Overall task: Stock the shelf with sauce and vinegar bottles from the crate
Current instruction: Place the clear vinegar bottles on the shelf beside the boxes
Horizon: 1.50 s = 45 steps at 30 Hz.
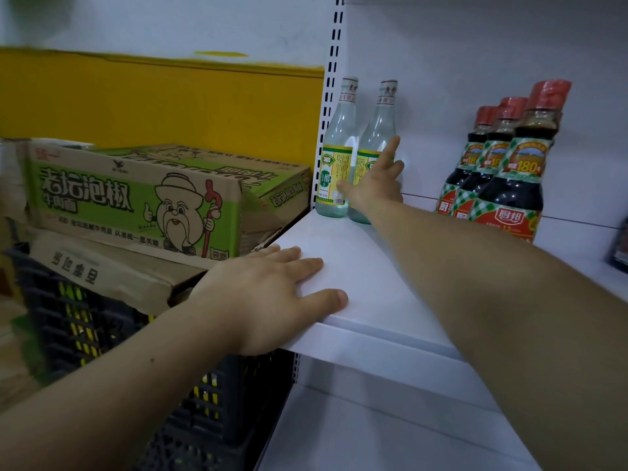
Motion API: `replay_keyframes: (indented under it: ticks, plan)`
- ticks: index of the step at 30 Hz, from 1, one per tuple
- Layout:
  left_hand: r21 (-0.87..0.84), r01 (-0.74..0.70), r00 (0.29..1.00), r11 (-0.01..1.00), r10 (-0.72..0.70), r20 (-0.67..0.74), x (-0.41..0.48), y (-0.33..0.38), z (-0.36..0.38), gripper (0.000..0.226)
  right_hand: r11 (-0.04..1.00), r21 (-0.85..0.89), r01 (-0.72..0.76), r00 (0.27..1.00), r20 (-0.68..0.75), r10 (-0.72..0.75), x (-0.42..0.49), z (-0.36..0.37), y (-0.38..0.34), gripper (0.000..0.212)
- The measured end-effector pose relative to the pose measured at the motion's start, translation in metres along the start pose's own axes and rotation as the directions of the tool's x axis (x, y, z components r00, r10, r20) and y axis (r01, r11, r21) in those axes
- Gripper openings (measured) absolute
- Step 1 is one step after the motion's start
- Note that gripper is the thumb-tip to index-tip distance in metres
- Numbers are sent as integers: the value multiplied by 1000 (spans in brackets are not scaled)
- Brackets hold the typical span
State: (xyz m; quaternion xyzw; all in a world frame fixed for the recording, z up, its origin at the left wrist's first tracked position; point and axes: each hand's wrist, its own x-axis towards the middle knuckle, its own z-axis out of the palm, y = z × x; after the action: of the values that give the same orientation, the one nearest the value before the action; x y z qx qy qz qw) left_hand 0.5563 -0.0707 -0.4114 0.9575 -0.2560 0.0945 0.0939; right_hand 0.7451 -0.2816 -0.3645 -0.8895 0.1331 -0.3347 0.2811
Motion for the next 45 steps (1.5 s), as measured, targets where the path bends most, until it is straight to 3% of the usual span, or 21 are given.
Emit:
replay_keyframes:
  ticks: [17,23,27,31,35,39,45]
  plan:
    - [-2,5,1000,1000,-5,7,0,2,-1,104,999,20,29,999,-37,-28,-2,1,5,123]
    - [-3,8,1000,1000,-8,7,0,1,0,104,997,-46,67,995,-72,-70,-2,0,6,123]
    - [10,-5,1000,1000,5,2,2,-1,2,90,987,-93,128,992,1,-128,-2,1,12,120]
    - [10,-3,1000,1000,3,16,3,-2,3,98,984,-103,147,989,16,-146,-1,0,13,123]
    - [12,9,1000,1000,-9,19,4,-3,5,88,985,-107,134,991,43,-130,-5,-4,15,127]
    - [3,13,1000,1000,-13,24,5,-3,5,81,987,-126,104,992,85,-94,-11,-25,4,127]
    - [7,14,999,1000,-14,34,7,-6,6,85,964,-191,183,976,154,-155,-47,-77,-10,114]
